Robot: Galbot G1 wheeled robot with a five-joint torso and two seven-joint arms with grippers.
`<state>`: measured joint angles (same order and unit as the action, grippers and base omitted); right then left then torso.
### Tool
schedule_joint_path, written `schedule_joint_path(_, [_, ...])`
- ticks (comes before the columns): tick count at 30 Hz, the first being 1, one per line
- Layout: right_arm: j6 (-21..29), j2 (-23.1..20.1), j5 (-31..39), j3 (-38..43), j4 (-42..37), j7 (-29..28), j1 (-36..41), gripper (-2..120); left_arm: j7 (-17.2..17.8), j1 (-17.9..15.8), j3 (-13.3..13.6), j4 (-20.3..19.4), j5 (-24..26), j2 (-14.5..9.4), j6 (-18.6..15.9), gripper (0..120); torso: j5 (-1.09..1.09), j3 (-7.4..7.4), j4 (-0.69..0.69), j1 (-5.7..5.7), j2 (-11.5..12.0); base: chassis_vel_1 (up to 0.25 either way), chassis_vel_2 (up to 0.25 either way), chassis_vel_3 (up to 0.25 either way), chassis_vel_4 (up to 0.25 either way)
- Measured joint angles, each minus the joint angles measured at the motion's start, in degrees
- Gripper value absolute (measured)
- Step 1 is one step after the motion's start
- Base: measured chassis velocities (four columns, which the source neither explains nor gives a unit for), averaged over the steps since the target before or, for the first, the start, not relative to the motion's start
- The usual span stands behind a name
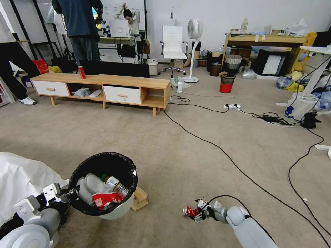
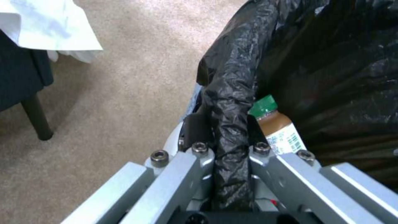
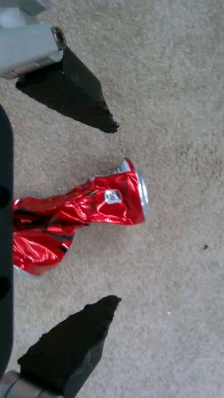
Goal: Pick up the trash bin and place the garbage on the floor into it.
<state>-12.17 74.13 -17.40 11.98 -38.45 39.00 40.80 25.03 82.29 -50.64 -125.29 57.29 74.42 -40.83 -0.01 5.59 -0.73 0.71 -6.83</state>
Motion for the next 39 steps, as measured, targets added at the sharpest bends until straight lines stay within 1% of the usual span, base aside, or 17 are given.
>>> schedule_joint_path(13, [-0.26, 0.18, -0.61, 1.08, 1.97, -1.23, 0.49, 100, -0.09, 0.23, 0.01, -0.09, -0.14, 0.07, 0.09, 3, 0.01, 0.0, -0.01, 0.0, 0.0, 0.0, 0.0, 0.0, 0.0])
schedule_joint_path(23, [-0.26, -0.17, 0.44, 2.0, 3.68, -2.08, 0.34, 100, -0.22, 0.23, 0.27, 0.03, -0.39, 0.07, 0.13, 3, 0.0, 0.0, -0.01, 0.0, 0.0, 0.0, 0.0, 0.0, 0.0])
schedule_joint_path(37, [-0.26, 0.88, -0.43, 1.95, 5.46, -2.89, -0.07, 100, -0.41, 0.0, 0.3, 0.69, -0.53, -0.03, 0.34, 3, 0.01, 0.0, 0.0, 0.0, 0.0, 0.0, 0.0, 0.0, 0.0])
schedule_joint_path(39, [-0.27, 0.9, -0.75, 1.92, 5.52, -3.22, 0.1, 90, -0.46, 0.0, 0.3, 0.7, -0.54, 0.07, 0.38, 3, 0.01, 0.0, -0.01, 0.0, 0.0, 0.0, 0.0, 0.0, 0.0])
